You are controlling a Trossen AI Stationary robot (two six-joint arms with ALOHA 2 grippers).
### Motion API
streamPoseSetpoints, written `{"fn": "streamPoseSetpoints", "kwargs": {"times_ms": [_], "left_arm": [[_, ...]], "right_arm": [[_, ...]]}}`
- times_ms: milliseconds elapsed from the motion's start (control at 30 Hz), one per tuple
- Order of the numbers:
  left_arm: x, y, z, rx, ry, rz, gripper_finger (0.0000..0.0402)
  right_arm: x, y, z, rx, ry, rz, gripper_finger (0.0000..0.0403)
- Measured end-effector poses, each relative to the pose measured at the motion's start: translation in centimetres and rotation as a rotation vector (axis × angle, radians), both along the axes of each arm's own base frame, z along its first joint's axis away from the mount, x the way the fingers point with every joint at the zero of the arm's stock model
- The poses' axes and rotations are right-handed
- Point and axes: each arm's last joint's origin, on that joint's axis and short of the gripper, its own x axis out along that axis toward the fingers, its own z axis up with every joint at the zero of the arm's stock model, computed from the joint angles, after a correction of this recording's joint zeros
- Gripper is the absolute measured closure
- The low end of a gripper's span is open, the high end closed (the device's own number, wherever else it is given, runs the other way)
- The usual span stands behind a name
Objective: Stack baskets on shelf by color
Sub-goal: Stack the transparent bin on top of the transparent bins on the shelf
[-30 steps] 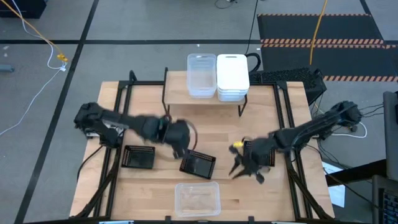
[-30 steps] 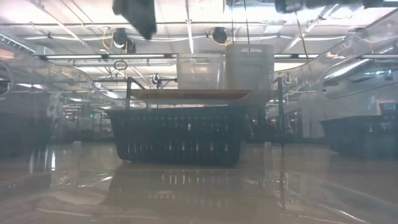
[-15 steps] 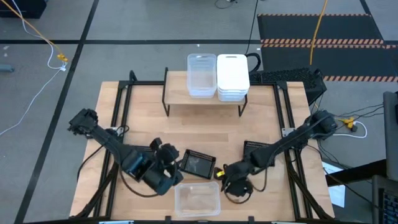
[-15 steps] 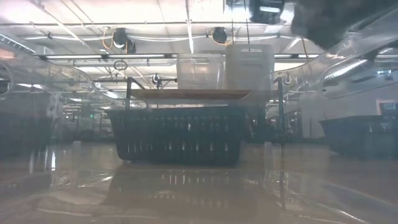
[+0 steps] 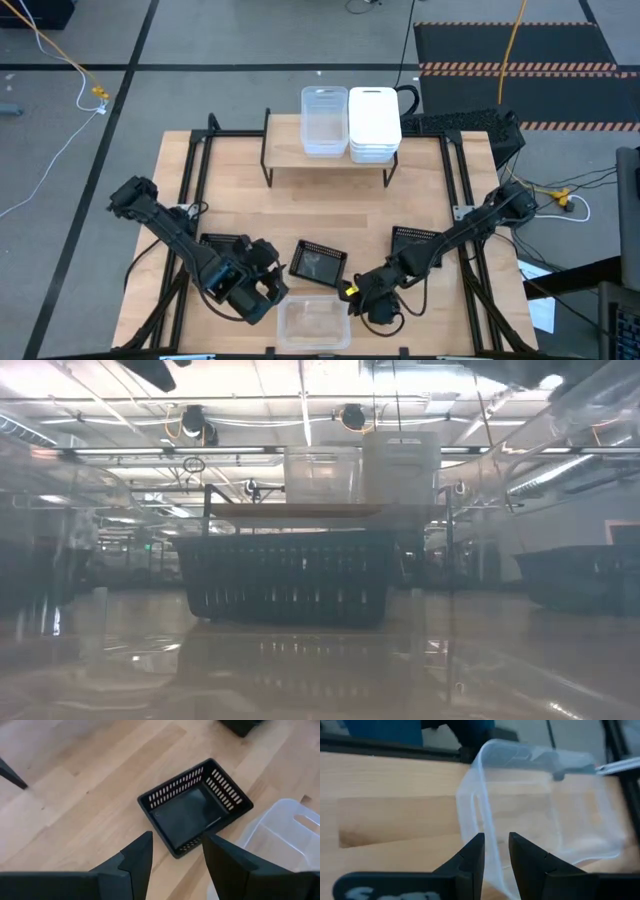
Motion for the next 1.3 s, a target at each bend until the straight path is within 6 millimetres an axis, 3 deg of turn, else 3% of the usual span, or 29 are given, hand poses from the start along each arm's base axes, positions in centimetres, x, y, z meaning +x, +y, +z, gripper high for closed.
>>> {"fn": "streamPoseSetpoints", "kwargs": {"times_ms": [100, 400, 533, 667, 833, 1033, 1133, 1300], "left_arm": [[0.0, 0.0, 0.0, 0.011, -0.002, -0.004, 0.0227], [0.6, 0.9, 0.0, 0.045, 0.012, -0.006, 0.0227], [0.7, 1.1, 0.0, 0.059, 0.022, -0.018, 0.0227], [0.7, 1.7, 0.4, 0.073, 0.032, -0.028, 0.0227], [0.0, 3.3, 2.3, 0.08, 0.014, -0.044, 0.0227], [-2.3, 6.0, 5.7, 0.178, -0.057, -0.05, 0.0227], [-4.1, 7.6, 7.4, 0.286, -0.089, -0.023, 0.0227], [-6.2, 10.6, 9.3, 0.479, -0.112, 0.071, 0.0227]], "right_arm": [[0.4, 0.1, -0.2, 0.012, -0.027, 0.005, 0.0318], [1.3, 0.4, -3.7, -0.025, 0.057, -0.013, 0.0318], [1.2, 0.3, -3.4, -0.004, 0.081, -0.039, 0.0333], [0.3, -0.1, -1.6, 0.015, 0.096, -0.038, 0.039], [-1.3, -1.1, 2.7, 0.191, 0.122, 0.028, 0.04], [-4.0, -4.0, 10.2, 0.379, -0.047, -0.047, 0.0401], [-5.4, -6.2, 14.3, 0.48, -0.253, -0.254, 0.0401], [-6.2, -12.0, 20.9, 0.515, -0.582, -0.825, 0.0402]]}}
